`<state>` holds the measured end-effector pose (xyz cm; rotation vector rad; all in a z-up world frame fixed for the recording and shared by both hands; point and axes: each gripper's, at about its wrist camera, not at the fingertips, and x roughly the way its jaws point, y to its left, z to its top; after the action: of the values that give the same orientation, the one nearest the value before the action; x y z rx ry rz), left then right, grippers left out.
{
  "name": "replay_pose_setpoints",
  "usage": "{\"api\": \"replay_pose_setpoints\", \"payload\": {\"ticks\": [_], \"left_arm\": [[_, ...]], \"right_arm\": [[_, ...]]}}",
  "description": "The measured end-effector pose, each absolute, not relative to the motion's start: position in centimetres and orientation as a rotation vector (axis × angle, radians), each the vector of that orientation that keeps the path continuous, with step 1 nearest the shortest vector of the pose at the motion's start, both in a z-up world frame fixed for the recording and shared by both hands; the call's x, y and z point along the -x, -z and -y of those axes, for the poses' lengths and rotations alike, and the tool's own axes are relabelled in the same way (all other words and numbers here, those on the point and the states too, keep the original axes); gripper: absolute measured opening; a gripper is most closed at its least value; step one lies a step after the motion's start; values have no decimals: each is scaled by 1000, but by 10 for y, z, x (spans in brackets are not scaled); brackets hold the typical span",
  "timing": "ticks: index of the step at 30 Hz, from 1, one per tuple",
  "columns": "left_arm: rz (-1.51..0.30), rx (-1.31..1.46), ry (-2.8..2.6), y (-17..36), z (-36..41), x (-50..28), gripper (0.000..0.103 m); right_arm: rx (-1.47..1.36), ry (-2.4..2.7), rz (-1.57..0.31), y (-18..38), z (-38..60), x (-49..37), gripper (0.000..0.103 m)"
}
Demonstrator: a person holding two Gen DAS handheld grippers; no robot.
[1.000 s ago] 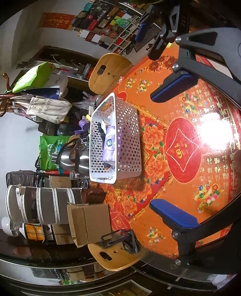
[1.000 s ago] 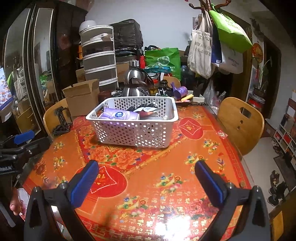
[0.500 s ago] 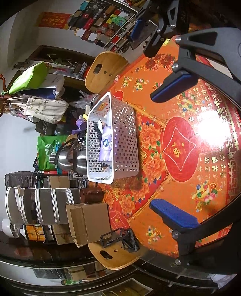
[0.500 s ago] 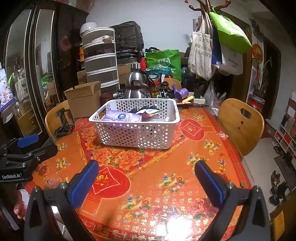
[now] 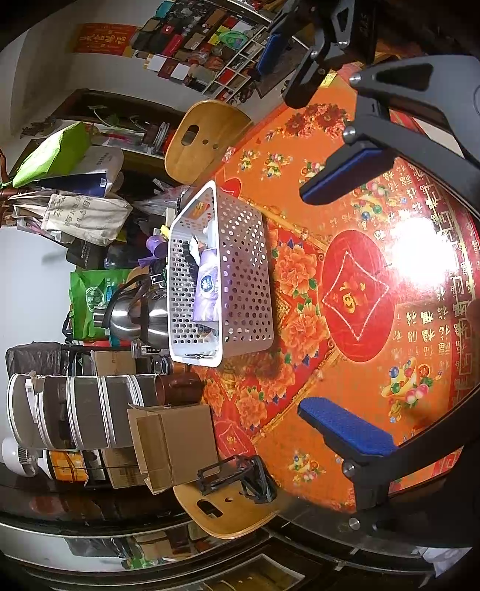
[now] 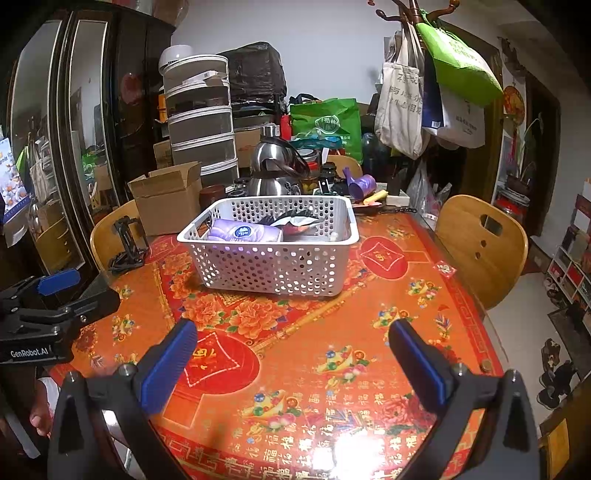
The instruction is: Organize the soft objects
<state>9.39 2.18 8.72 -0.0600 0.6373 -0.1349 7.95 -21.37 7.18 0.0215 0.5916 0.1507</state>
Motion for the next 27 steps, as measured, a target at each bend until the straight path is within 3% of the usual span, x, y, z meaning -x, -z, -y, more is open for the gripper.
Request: {"api": "replay_pose_setpoints", "payload": {"ticks": [27], "left_arm": [[-649,53,143,-80,-21,-101,103]], "right_arm": [[-22,-150,-589,-72,214,-80,103]]}}
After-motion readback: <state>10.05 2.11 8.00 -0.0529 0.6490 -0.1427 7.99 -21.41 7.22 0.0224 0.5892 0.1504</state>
